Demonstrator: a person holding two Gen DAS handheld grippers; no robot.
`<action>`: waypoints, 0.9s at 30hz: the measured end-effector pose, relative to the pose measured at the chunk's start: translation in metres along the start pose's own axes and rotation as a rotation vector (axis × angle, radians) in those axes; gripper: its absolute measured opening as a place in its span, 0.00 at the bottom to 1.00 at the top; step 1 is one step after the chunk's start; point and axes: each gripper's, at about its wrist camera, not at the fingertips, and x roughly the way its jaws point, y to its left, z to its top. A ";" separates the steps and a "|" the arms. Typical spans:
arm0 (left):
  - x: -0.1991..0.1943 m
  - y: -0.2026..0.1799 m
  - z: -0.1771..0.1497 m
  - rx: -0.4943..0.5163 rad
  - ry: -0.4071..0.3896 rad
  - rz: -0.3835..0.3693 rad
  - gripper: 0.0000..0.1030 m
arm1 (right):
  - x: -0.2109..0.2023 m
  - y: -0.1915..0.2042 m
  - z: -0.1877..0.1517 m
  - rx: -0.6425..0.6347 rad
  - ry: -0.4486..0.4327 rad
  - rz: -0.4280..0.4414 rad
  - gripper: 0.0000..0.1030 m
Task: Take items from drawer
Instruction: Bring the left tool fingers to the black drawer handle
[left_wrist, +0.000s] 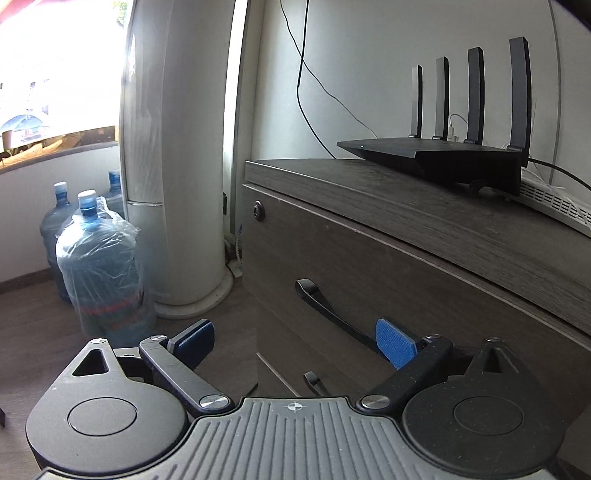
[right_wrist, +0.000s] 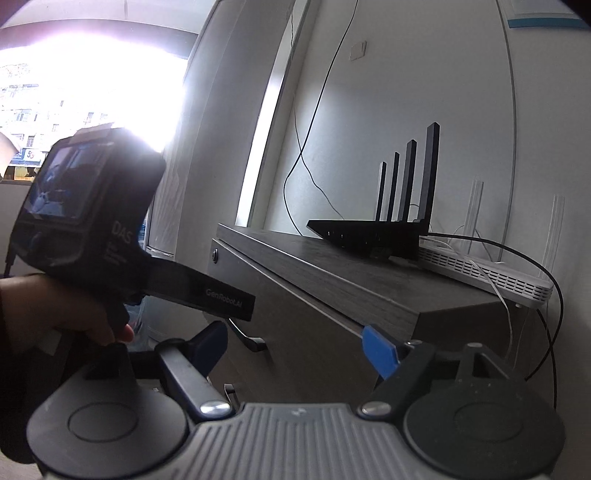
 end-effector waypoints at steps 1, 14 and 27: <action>0.004 -0.001 0.001 -0.005 0.010 -0.008 0.93 | 0.000 0.000 0.000 0.003 -0.002 -0.003 0.79; 0.035 -0.005 0.006 -0.029 0.087 -0.030 0.71 | -0.003 0.002 -0.003 -0.010 0.012 -0.020 0.72; 0.048 -0.017 0.023 0.003 0.202 -0.004 0.56 | -0.008 0.005 -0.003 -0.004 0.006 -0.032 0.69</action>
